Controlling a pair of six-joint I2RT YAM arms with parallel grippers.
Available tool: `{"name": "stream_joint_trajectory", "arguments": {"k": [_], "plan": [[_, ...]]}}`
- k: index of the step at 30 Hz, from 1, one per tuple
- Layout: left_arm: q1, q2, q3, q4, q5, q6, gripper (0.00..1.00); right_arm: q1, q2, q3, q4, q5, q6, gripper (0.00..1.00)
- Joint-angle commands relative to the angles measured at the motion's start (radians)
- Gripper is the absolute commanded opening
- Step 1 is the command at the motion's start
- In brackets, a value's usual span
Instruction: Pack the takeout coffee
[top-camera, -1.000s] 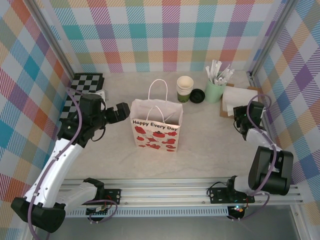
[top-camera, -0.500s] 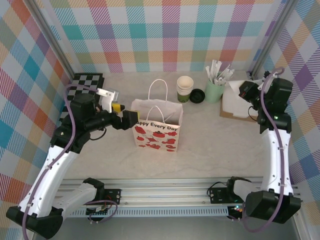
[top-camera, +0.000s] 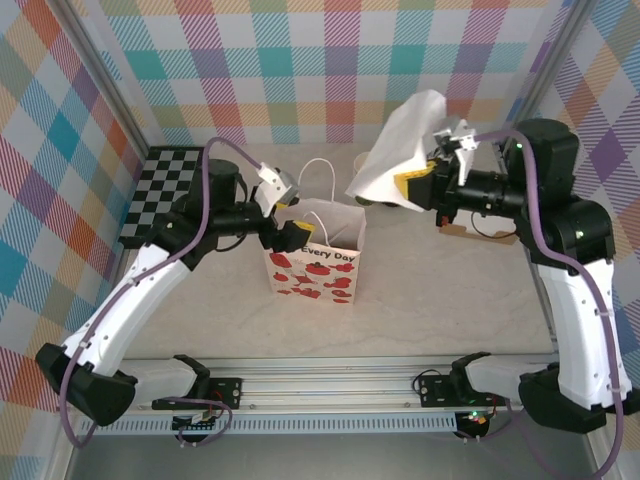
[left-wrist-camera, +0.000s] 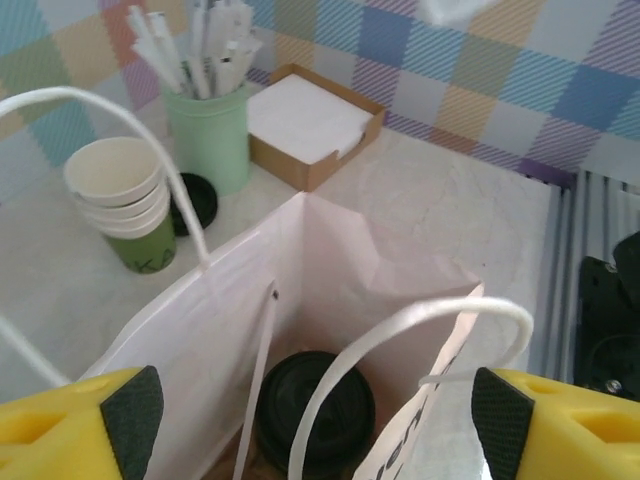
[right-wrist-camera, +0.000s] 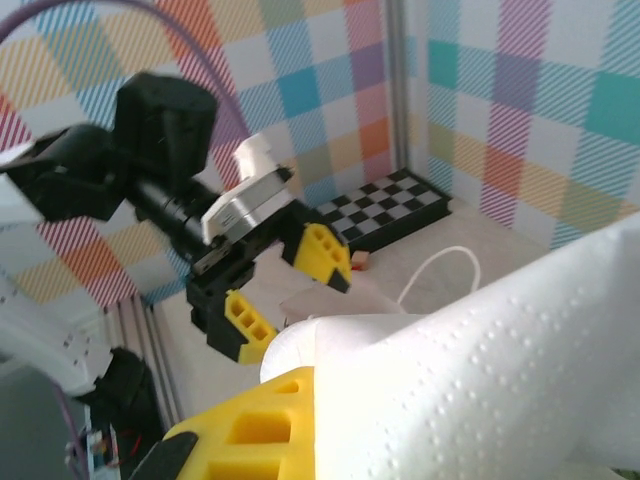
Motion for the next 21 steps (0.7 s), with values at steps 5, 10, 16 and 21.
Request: {"name": "stream_joint_trajectory", "arguments": {"k": [5, 10, 16, 21], "plan": [[-0.004, -0.032, 0.007, -0.063, 0.235, 0.142, 0.40, 0.120, 0.191, 0.195, -0.314, 0.104, -0.359, 0.00], [-0.004, -0.074, -0.041, -0.058, 0.184, 0.128, 0.19, 0.278, 0.324, 0.288, -0.378, 0.269, -0.502, 0.00], [-0.004, -0.109, -0.063, -0.080, 0.153, 0.132, 0.12, 0.391, 0.458, 0.453, -0.439, 0.229, -0.604, 0.00], [-0.004, -0.132, -0.085, -0.088, 0.147, 0.148, 0.10, 0.415, 0.500, 0.466, -0.517, 0.232, -0.690, 0.00]]}}
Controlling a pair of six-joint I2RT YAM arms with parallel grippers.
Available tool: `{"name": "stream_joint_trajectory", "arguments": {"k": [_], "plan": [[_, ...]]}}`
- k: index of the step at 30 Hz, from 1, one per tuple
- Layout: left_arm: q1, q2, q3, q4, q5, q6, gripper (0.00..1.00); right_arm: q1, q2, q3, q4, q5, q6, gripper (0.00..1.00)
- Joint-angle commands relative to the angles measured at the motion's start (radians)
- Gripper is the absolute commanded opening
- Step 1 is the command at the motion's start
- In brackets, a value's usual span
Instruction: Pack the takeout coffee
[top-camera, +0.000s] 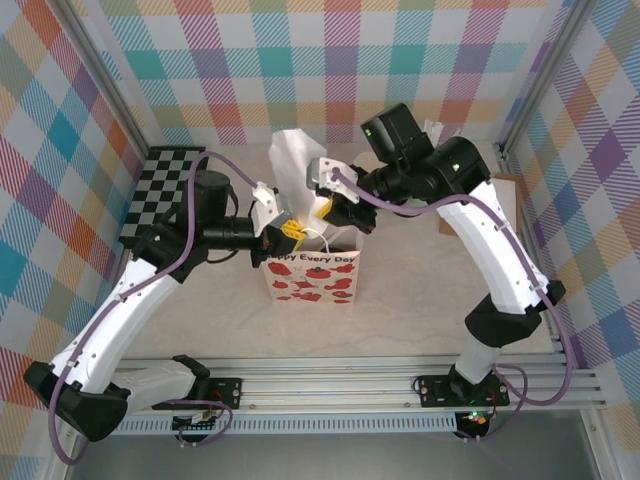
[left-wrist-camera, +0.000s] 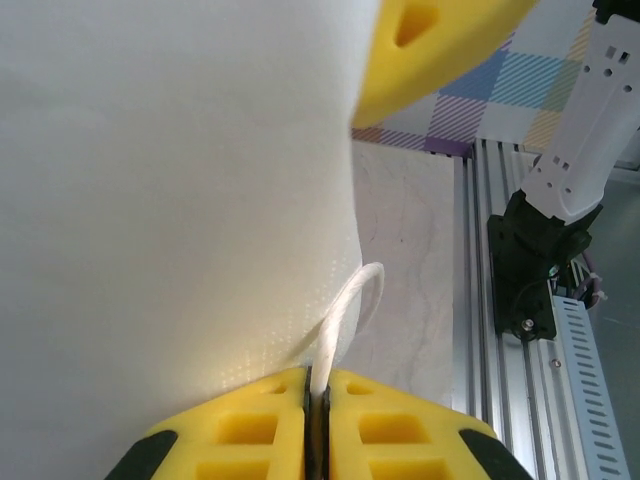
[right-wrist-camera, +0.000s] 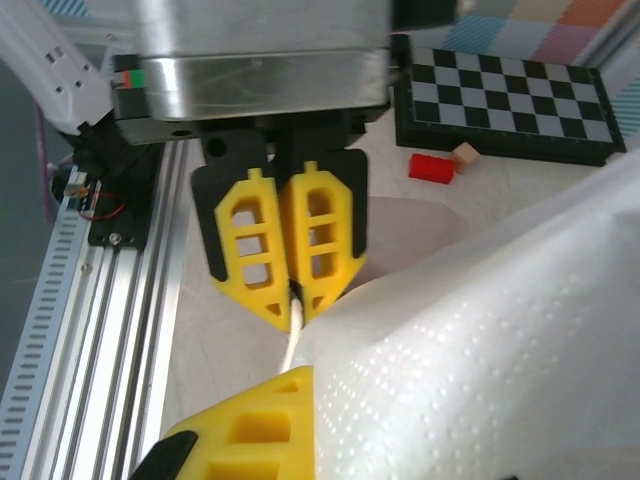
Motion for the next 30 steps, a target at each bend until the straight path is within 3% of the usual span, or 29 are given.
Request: {"name": "stream_joint_trajectory", "arguments": {"k": [1, 5, 9, 18, 20, 21, 26, 30], "plan": [[-0.004, -0.032, -0.026, -0.023, -0.002, 0.031, 0.11, 0.003, 0.003, -0.014, -0.101, 0.028, -0.115, 0.00], [-0.003, -0.047, -0.041, -0.034, -0.007, 0.044, 0.10, -0.046, -0.024, -0.183, -0.060, 0.166, -0.132, 0.00], [-0.001, -0.059, -0.047, -0.035, -0.015, 0.049, 0.10, -0.071, 0.001, -0.224, -0.093, 0.249, -0.141, 0.00], [-0.001, -0.044, -0.048, 0.001, -0.014, 0.023, 0.09, -0.038, 0.114, -0.122, -0.205, 0.204, -0.110, 0.00], [-0.001, -0.047, -0.052, 0.017, -0.031, 0.009, 0.05, -0.032, 0.129, -0.127, -0.232, 0.194, -0.052, 0.00], [-0.001, -0.049, -0.054, 0.019, -0.038, 0.008, 0.00, -0.032, 0.135, -0.128, -0.249, 0.203, -0.022, 0.00], [-0.001, -0.044, -0.054, 0.026, -0.048, -0.009, 0.00, -0.033, 0.146, -0.105, -0.311, 0.341, 0.089, 0.00], [-0.002, -0.027, -0.055, 0.029, -0.009, -0.017, 0.00, -0.019, 0.216, 0.016, -0.315, 0.253, 0.172, 0.00]]}}
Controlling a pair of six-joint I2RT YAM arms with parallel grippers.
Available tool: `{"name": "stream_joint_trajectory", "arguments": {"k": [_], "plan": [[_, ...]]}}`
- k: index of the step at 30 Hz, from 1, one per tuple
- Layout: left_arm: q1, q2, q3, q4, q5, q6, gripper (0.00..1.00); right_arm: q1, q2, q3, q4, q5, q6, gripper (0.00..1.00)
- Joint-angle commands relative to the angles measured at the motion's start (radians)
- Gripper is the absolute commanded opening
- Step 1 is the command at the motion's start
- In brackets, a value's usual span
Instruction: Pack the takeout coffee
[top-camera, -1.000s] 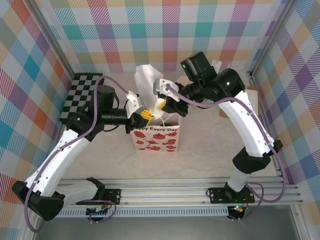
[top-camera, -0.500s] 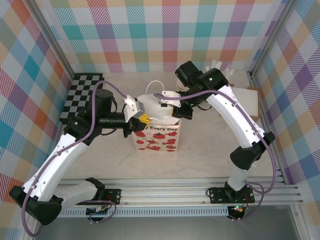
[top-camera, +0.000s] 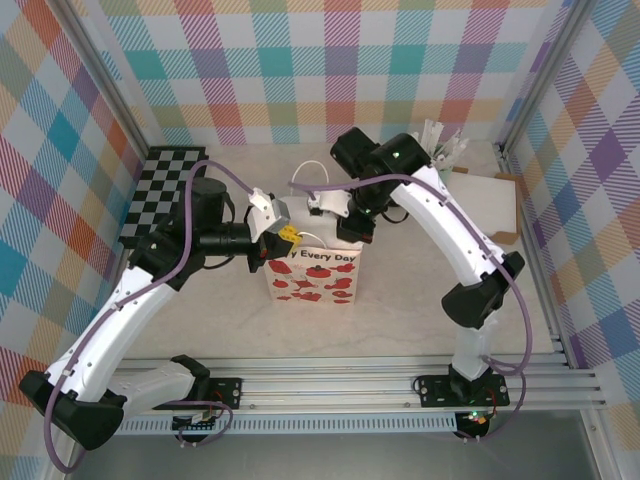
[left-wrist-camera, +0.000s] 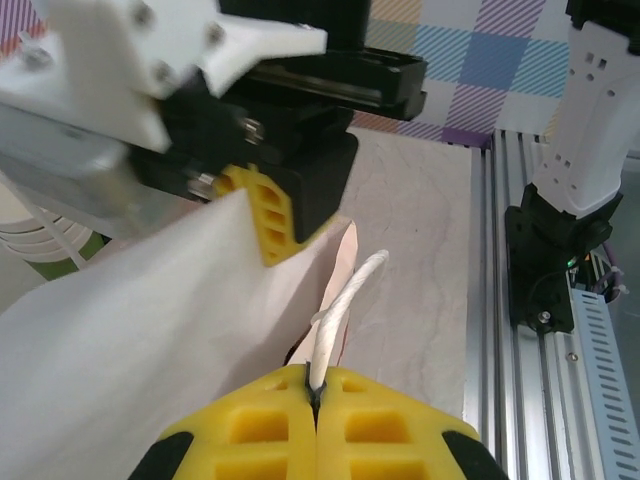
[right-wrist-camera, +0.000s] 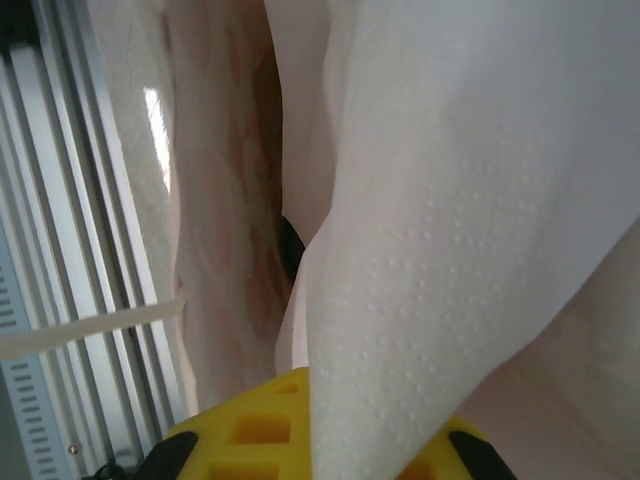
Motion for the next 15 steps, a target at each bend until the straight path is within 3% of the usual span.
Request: {"name": "stream_joint_trajectory", "arguments": {"k": [1, 7, 12, 15], "plan": [[-0.002, 0.011, -0.018, 0.030, 0.039, -0.019, 0.00, 0.018, 0.046, 0.062, -0.082, -0.064, 0.086, 0.00], [-0.003, 0.003, -0.034, 0.046, 0.042, -0.020, 0.00, 0.026, 0.130, 0.116, -0.070, -0.207, 0.040, 0.00], [-0.002, 0.000, -0.037, 0.044, 0.031, -0.013, 0.00, 0.026, 0.155, 0.140, -0.165, -0.107, 0.081, 0.00], [-0.002, 0.018, -0.034, 0.056, 0.044, -0.035, 0.00, 0.031, 0.162, 0.137, -0.129, -0.138, 0.112, 0.01]]}}
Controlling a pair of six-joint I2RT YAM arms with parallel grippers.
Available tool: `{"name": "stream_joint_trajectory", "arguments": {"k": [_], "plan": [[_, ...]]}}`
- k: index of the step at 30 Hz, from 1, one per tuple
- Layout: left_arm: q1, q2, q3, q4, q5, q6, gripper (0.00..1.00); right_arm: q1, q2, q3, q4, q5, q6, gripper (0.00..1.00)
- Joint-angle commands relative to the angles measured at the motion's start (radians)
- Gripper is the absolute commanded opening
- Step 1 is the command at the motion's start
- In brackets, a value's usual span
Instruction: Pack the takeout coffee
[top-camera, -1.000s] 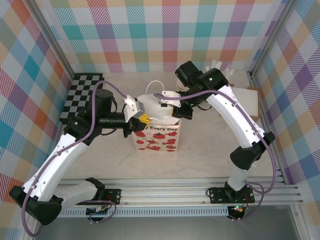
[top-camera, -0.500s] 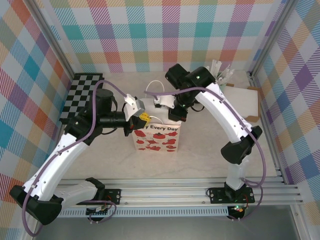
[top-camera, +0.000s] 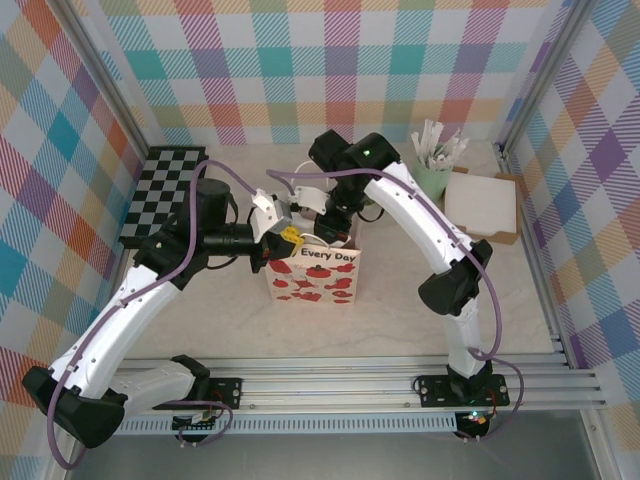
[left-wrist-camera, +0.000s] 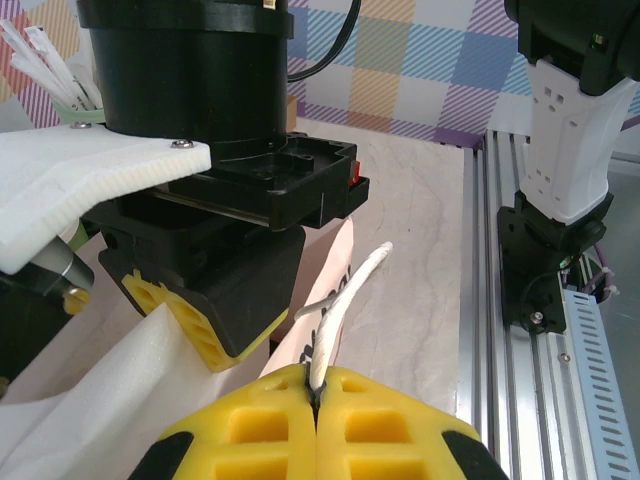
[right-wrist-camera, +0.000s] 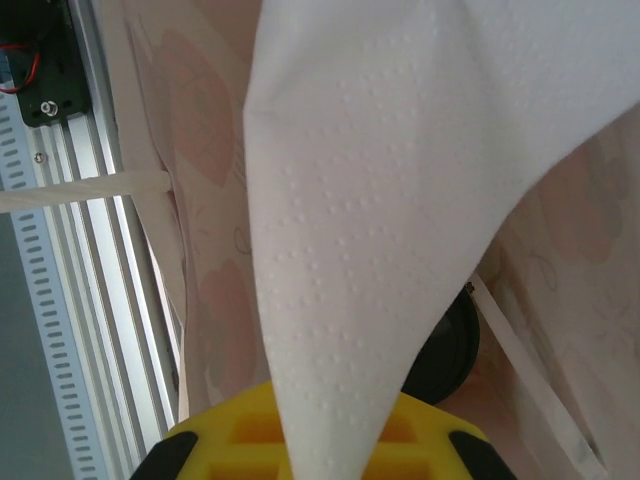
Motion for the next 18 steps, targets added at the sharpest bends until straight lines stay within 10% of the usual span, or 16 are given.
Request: {"name": "stream_joint_trajectory", "arguments": {"k": [1, 18], "plan": [[-0.002, 0.015, -0.008, 0.030, 0.031, -0.024, 0.00, 0.014, 0.007, 0.027, -0.092, -0.044, 0.054, 0.02], [-0.003, -0.001, -0.023, 0.033, 0.013, -0.033, 0.00, 0.037, -0.224, -0.294, 0.355, -0.075, 0.089, 0.60]]}}
